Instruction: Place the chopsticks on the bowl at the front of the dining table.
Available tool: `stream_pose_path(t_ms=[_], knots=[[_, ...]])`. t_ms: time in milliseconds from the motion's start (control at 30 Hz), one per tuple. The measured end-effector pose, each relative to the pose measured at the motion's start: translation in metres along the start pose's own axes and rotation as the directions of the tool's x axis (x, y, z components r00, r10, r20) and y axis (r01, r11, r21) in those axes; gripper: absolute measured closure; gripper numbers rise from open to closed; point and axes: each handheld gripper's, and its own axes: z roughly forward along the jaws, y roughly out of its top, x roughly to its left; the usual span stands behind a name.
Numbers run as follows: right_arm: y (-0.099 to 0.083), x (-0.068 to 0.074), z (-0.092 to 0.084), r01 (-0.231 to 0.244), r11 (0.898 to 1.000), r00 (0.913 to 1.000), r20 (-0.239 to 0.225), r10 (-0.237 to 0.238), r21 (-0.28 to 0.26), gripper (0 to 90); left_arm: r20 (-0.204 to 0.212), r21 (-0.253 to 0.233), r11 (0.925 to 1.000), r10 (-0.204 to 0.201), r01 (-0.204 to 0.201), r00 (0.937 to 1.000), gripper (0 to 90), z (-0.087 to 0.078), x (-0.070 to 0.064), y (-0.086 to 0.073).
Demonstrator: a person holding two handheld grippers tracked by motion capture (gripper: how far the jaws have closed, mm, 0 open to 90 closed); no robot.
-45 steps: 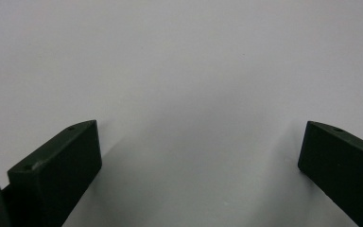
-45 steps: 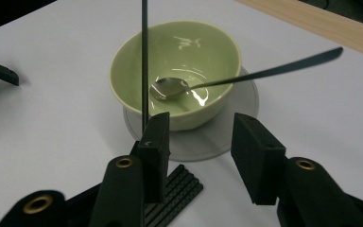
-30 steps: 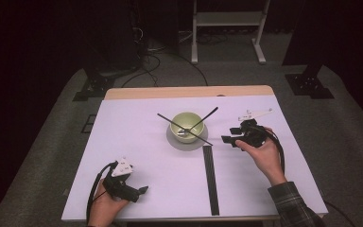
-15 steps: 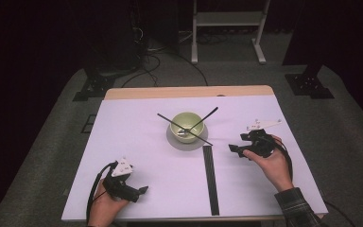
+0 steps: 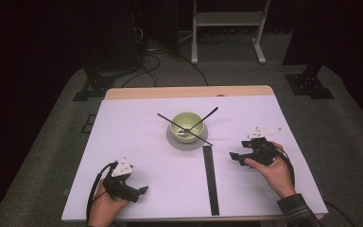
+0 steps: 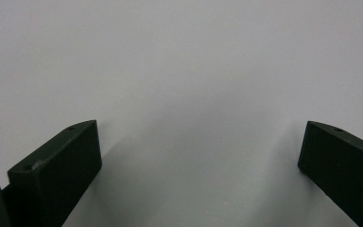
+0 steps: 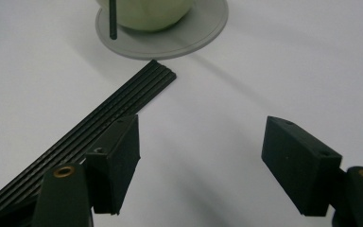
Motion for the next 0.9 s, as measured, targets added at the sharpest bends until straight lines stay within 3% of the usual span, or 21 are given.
stream_pose_path(t_ms=[900], knots=[[-0.011,0.033,0.024,0.075,0.995,0.9952,-0.067,-0.071,0.061,27.1,0.000,0.000,1.0000,-0.001,0.001,1.0000,0.0,0.000,0.000,0.000]])
